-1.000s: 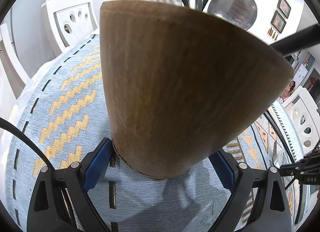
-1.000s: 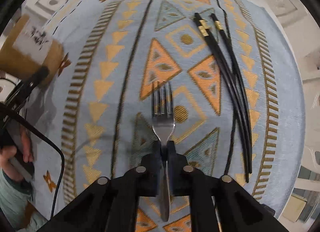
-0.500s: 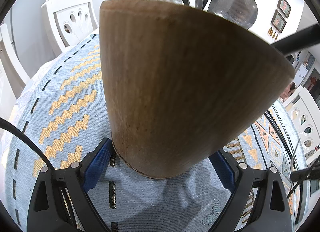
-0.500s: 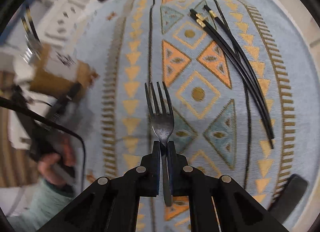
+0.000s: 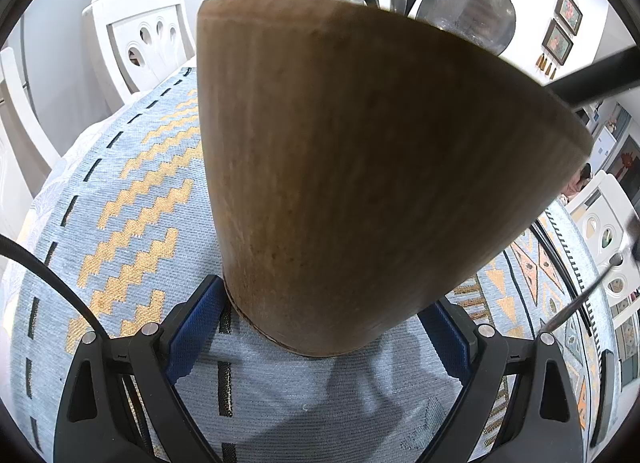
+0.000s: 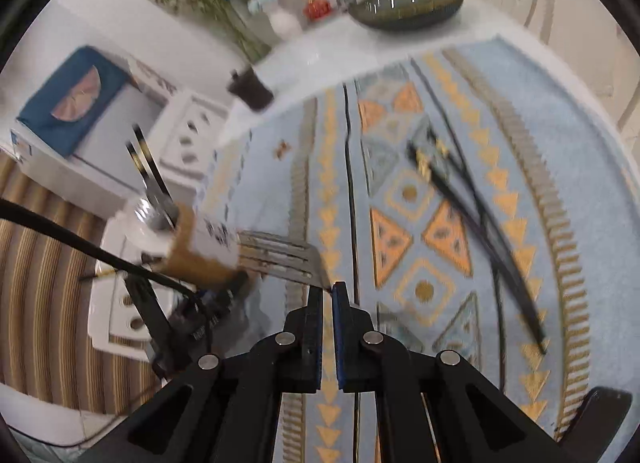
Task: Organize utensils
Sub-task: 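Lift the fork with the right gripper and drop it into the wooden holder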
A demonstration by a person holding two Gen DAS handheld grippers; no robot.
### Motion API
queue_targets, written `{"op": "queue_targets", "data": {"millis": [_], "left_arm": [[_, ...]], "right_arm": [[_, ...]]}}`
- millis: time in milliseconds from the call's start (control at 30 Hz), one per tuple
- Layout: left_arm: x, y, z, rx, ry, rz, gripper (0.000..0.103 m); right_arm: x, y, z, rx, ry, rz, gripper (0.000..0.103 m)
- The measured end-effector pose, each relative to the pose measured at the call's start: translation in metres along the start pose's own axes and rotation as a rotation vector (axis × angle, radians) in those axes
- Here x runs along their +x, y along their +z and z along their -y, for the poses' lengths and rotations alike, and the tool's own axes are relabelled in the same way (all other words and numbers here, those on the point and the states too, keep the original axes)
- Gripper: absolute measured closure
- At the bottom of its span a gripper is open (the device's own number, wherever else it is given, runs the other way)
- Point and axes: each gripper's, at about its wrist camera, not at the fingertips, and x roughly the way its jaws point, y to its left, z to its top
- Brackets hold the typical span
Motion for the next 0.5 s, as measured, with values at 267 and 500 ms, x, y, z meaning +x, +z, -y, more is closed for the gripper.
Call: {"op": "queue_targets", "data": {"millis": [267,500], "left_arm": [[0.0,0.0,0.0,0.001,0.001,0.0,0.009],[0.0,0.0,0.001,0.001,0.001,-0.001,0.009]], "right_arm": [[-0.001,0.036,-0.005,0.0,-0.053,0.055,0.099],[0.056,0.036,0.06,0.255,-0.047,-0.177,0.096]]}}
